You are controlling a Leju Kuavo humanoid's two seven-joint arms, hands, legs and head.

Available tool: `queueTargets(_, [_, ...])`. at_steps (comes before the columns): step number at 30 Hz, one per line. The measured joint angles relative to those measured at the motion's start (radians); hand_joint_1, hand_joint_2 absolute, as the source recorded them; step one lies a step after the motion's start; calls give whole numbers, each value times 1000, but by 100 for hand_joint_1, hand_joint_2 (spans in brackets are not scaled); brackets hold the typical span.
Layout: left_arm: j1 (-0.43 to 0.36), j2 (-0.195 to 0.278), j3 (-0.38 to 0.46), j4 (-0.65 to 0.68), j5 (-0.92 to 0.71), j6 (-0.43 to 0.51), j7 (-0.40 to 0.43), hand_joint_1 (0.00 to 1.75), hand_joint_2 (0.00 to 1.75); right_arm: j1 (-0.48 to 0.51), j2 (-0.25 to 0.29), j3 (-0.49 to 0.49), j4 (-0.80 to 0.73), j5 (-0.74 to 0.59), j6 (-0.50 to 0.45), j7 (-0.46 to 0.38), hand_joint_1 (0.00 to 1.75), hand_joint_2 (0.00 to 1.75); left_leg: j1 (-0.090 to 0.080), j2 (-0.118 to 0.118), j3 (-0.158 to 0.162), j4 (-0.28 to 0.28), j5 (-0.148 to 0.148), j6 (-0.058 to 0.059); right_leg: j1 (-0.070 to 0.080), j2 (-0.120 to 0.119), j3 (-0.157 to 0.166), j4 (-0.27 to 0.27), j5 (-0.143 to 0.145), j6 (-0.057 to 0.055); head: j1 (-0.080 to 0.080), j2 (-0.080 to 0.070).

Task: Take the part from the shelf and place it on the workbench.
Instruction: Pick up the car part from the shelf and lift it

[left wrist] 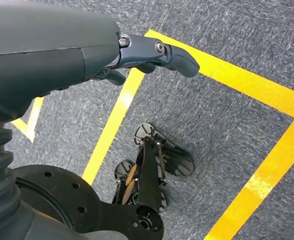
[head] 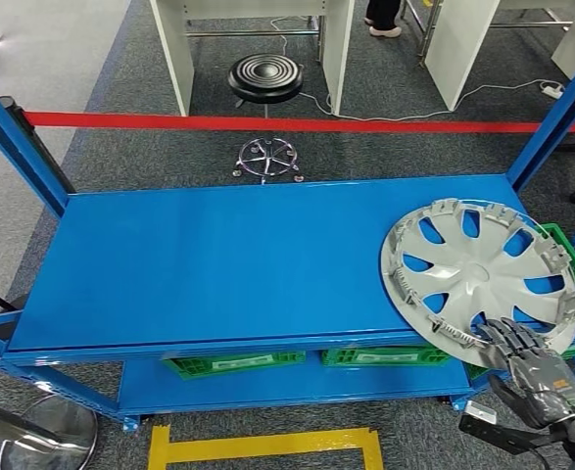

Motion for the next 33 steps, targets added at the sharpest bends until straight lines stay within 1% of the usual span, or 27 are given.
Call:
queueTargets(20, [0,6,2,0,-10,11,-3,0,175,77,-9,-71,-41,3,9,2,0,175,0,0,0,0,0,0,0,0,0,0,0,0,0,0])
queueTargets(28, [0,14,4,0,-13,11,-4,0,175,85,-9,-89,-52,4,17,-8,0,175,0,0,0,0,0,0,0,0,0,0,0,0,0,0])
queueTargets(29, [0,15,5,0,-13,11,-4,0,175,86,-9,-91,-53,5,17,-9,32,175,0,0,0,0,0,0,0,0,0,0,0,0,0,0])
queueTargets(30, [0,16,6,0,-14,11,-5,0,175,86,-9,-94,-53,6,17,-11,71,175,0,0,0,0,0,0,0,0,0,0,0,0,0,0])
queueTargets(32, [0,17,7,0,-15,12,-5,0,175,88,-9,-98,-54,8,17,-14,156,175,0,0,0,0,0,0,0,0,0,0,0,0,0,0])
queueTargets(33, [0,17,8,0,-15,12,-5,0,175,89,-9,-100,-54,9,17,-16,167,175,0,0,0,0,0,0,0,0,0,0,0,0,0,0])
